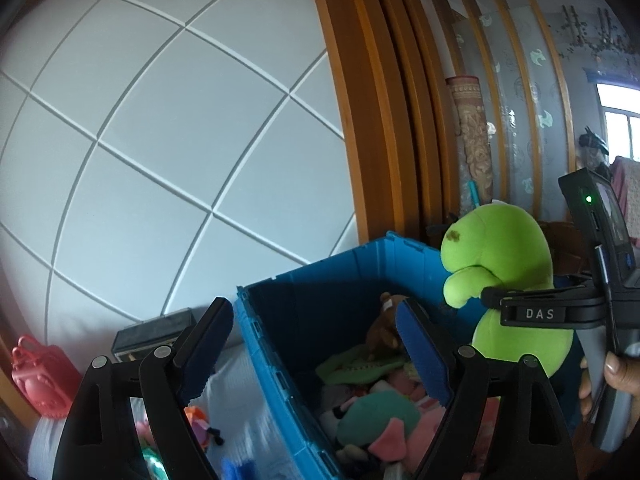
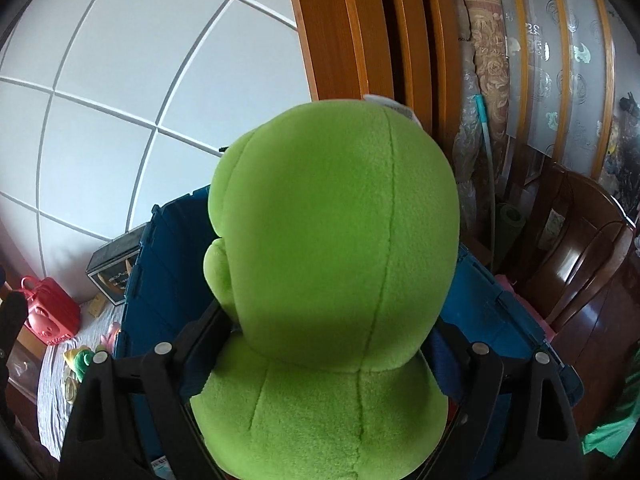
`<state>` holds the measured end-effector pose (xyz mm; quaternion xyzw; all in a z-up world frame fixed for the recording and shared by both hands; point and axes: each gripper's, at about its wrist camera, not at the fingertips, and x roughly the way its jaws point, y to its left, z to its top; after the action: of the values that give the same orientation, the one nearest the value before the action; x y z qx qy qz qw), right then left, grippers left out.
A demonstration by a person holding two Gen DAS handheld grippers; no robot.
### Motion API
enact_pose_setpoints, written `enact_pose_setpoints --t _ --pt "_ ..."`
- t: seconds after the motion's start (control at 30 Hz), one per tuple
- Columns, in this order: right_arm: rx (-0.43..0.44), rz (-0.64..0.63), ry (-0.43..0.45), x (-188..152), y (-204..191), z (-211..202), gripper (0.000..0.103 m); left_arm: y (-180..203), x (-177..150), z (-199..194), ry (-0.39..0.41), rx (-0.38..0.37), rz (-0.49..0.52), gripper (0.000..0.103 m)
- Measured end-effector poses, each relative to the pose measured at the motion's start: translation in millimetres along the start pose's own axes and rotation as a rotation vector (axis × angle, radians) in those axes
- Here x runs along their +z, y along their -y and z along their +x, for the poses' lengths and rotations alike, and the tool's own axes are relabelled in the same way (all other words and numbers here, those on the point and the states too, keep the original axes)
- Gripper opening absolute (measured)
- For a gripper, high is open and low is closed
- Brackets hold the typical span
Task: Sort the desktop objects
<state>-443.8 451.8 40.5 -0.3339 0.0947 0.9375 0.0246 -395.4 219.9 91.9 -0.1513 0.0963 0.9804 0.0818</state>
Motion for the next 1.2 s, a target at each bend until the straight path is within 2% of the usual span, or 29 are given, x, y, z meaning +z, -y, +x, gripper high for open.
enact_pose_setpoints --t 0.1,0.17,0.3,0.4,0.5,0.67,0.83,0.9,1.0,1.2 --pt "0.011 0.003 0.022 1.4 -5.3 -8.6 0.092 -7.1 -1.2 -12.2 0.015 0.007 -0.011 0.084" --pt "-0.065 -0.054 0.036 5.1 -13.6 -9.3 0.103 -12.0 -1.9 -18.4 0.019 0.009 -0.018 0.085" --pt "-0.037 -0.034 0.102 8.8 -15.8 -30.5 0.103 -22.6 -3.5 -30.7 0.035 0.029 -0.021 0.085" --pt "-0.005 -0.051 0.115 6.1 -24.6 -43.4 0.103 -34.6 -6.4 -41.6 0.042 0.035 -0.042 0.085" --pt "0.038 -0.056 0.15 -10.7 -34.5 -60.3 0.103 -46.5 -15.7 -57.7 0.059 0.049 -0.043 0.085" --pt "0.124 -0.052 0.225 -45.5 -52.5 -92.7 0.103 -70.5 -45.1 -87.0 0.079 0.109 -0.028 0.092" --pt "0.194 -0.057 0.263 -64.9 -76.4 -114.2 0.103 -101.9 -67.7 -112.1 0.085 0.161 -0.041 0.093" --pt "0.21 -0.069 0.277 -70.2 -90.4 -122.4 0.103 -115.3 -75.4 -122.2 0.087 0.179 -0.047 0.093" --pt "0.235 -0.089 0.301 -78.7 -114.7 -134.5 0.103 -138.9 -88.7 -138.5 0.097 0.212 -0.061 0.1" --pt "0.301 -0.137 0.309 -103.9 -177.3 -146.7 0.103 -201.6 -117.1 -169.5 0.1 0.264 -0.106 0.101"
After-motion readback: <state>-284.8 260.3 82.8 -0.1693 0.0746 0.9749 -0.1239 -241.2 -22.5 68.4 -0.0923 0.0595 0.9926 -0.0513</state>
